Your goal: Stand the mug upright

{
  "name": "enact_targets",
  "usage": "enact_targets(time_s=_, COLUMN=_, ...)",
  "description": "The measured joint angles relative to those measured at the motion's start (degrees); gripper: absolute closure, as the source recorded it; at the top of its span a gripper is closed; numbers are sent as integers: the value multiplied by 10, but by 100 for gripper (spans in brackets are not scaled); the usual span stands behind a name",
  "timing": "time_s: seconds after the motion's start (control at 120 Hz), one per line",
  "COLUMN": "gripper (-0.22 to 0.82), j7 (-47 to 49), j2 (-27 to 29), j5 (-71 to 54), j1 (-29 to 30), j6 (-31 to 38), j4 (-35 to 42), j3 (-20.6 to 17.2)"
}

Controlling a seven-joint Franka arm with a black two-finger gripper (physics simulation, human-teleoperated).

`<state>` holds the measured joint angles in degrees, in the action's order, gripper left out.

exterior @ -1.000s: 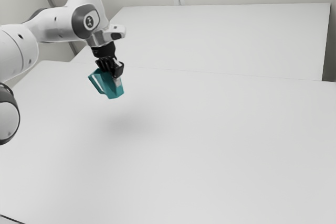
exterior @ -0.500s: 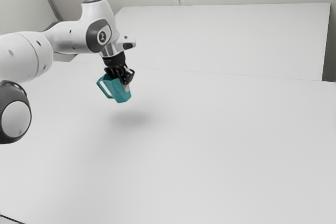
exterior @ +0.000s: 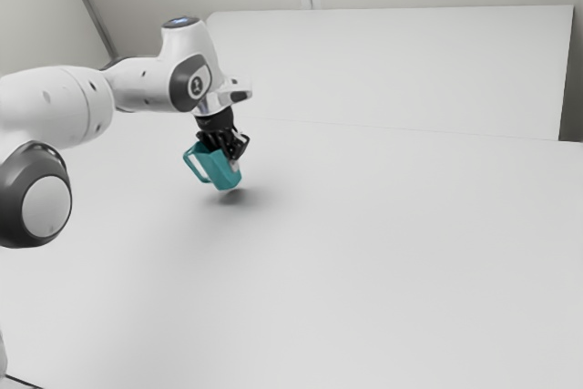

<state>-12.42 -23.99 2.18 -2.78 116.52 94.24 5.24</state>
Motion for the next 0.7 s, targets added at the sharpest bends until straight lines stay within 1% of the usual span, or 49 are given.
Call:
enact_targets(time_s=0.158, gripper=78, j7=8, j2=1, j5=1, j1=-5, j6=25, j4=31, j3=0)
enact_targets(time_s=0.642, gripper=78, j7=26, j2=-14, j5=1, j1=-7, j6=54, j4=40, j3=0)
enact_targets(time_s=0.65, gripper=78, j7=26, j2=-15, j5=1, j1=-7, j6=54, j4=40, j3=0)
enact_targets(time_s=0.7, gripper=67, j7=25, j2=-15, j5=3, j1=-7, j6=54, j4=40, j3=0)
